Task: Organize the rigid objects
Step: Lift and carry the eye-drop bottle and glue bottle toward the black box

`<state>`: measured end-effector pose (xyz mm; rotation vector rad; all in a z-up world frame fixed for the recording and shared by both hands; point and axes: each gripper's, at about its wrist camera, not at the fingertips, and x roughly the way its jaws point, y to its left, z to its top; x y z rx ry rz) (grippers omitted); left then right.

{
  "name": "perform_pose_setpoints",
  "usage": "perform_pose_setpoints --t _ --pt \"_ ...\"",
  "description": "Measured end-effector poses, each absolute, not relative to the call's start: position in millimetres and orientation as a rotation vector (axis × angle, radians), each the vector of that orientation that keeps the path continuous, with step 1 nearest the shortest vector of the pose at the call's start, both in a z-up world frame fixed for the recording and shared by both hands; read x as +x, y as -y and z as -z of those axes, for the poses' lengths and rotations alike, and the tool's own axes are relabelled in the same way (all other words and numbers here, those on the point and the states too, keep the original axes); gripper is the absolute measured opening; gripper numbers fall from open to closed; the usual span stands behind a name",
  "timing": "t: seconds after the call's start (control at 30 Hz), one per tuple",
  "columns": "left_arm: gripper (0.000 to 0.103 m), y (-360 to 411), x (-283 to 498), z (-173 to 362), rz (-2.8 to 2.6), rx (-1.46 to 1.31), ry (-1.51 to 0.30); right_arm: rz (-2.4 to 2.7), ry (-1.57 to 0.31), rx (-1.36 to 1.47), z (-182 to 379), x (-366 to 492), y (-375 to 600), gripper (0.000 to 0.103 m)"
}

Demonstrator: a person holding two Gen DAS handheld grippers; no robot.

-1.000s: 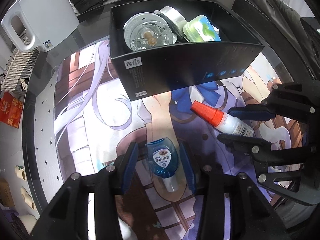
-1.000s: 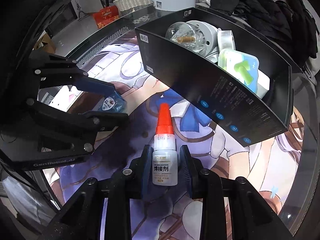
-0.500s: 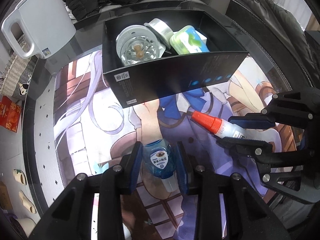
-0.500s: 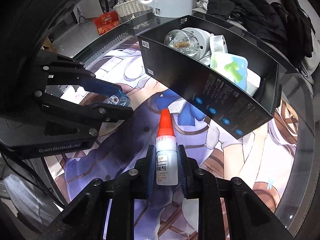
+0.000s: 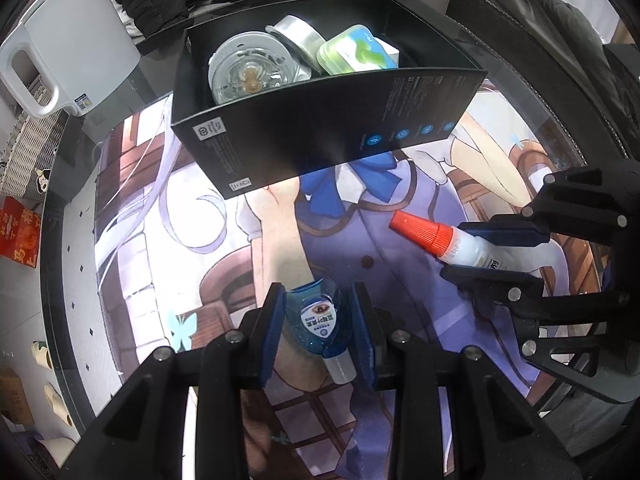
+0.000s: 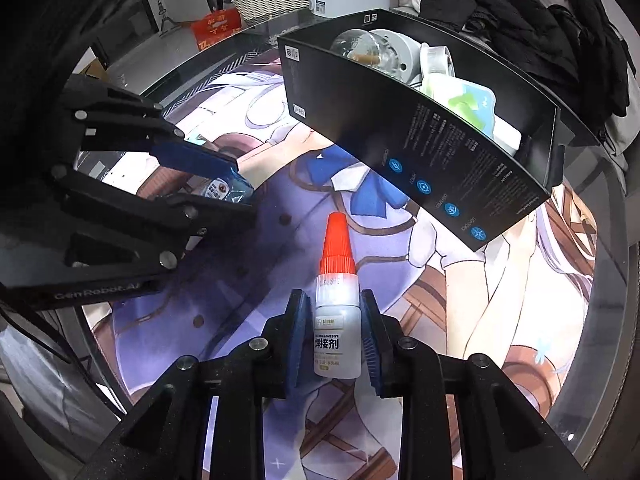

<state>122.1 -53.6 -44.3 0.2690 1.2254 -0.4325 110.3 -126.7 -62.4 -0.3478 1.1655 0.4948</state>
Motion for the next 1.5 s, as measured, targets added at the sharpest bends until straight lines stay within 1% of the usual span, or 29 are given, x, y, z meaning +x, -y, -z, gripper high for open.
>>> perform_pose_setpoints --t 0.1,0.33,0.47,0.8,1.0,1.5 --pt "0.032 49 122 39 0.436 0.258 -1.203 -0.488 -1.156 -0.343 58 110 126 0.021" --pt "0.032 42 119 14 0.43 0.244 -1.119 -0.492 -1.074 -0.299 26 100 139 0.021" --pt "0.032 39 116 -3 0.428 0.229 -1.069 -0.5 -1.02 -0.311 5 78 145 0.021" --pt "0.032 39 114 -42 0.408 0.197 -0.896 -0.461 -0.818 -0.269 -52 57 142 0.021" --pt "0.032 37 119 -57 0.406 0.165 -0.856 -0.424 -0.739 -0.225 -67 65 148 0.021" --pt "0.032 47 138 -89 0.391 0.085 -0.761 -0.361 -0.681 -0.136 -90 97 155 0.021"
